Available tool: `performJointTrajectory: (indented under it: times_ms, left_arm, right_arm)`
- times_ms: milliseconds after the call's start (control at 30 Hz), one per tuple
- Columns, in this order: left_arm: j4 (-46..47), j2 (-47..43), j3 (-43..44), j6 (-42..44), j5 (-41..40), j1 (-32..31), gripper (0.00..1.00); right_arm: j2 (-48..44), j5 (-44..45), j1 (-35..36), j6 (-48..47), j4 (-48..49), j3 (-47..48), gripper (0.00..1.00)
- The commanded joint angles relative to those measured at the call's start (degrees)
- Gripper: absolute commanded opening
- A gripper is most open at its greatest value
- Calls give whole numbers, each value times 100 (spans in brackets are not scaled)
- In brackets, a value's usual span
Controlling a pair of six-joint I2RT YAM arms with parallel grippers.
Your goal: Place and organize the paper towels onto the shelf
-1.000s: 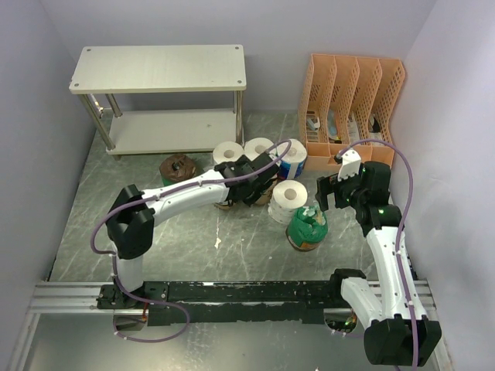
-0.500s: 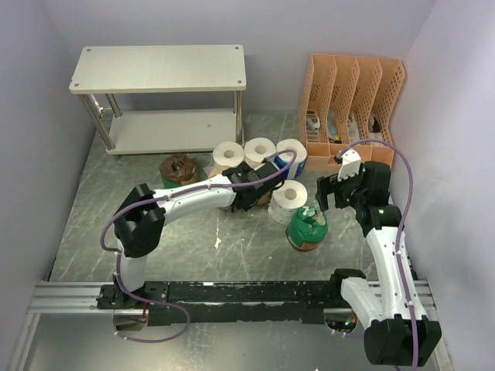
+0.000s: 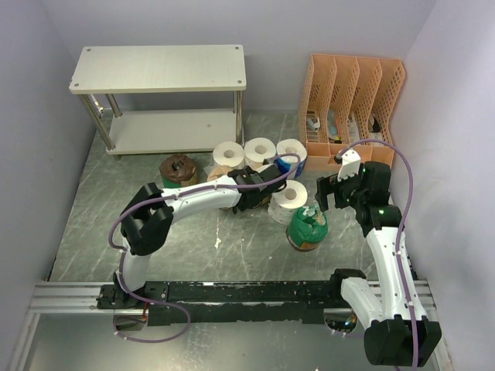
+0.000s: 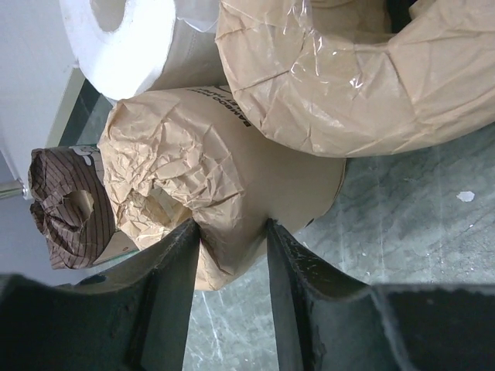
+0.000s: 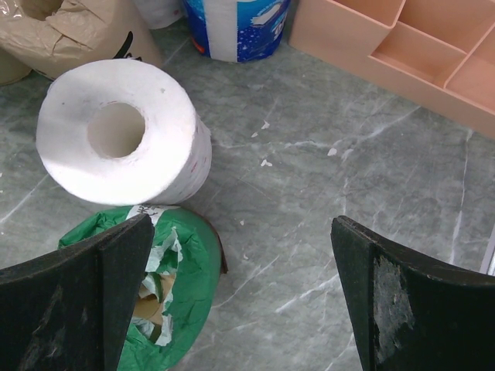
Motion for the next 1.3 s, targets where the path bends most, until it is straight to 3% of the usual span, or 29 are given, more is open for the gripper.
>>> performJointTrajectory:
  times_ms: [0,100,133,167,200,400,733,1067,1267]
  left_arm:
    - [-66,276,69,-97,271,-17,46]
    - [-94,354,57,-114,347,-13,38]
    - [-88,373,40,-115,372,-13,30]
    - [-99,381,22,-138,354,-13,13]
    - [-100,380,6,-167,339,-8,8]
    - [-258,340,87,-109,397,-3,7]
    - [-1447,-100,1244,-27,-649,-104,7]
    - [-1530,-738,1517,858,-1052,390,7]
    - [-927,-763,1739,1576,-1346,779,7]
  right_arm:
    - [-68,-83,-49,-77,111,-80,100]
    - [-84,-84,-49,-77,107,-83,100]
    - [-79,-93,-51,-77,111,-85,100]
    - [-83,-87,-49,-77,109,-79,100]
    - [-93,-87,-49,-77,109,-81,100]
    - [-104,-101,-49,-86,113,-80,100]
    - [-109,-127,-49,-94,99,-84,100]
    - [-99,-137,-53,-103,83,-82,100]
    - [-121,-167,-53,-111,83,-87,100]
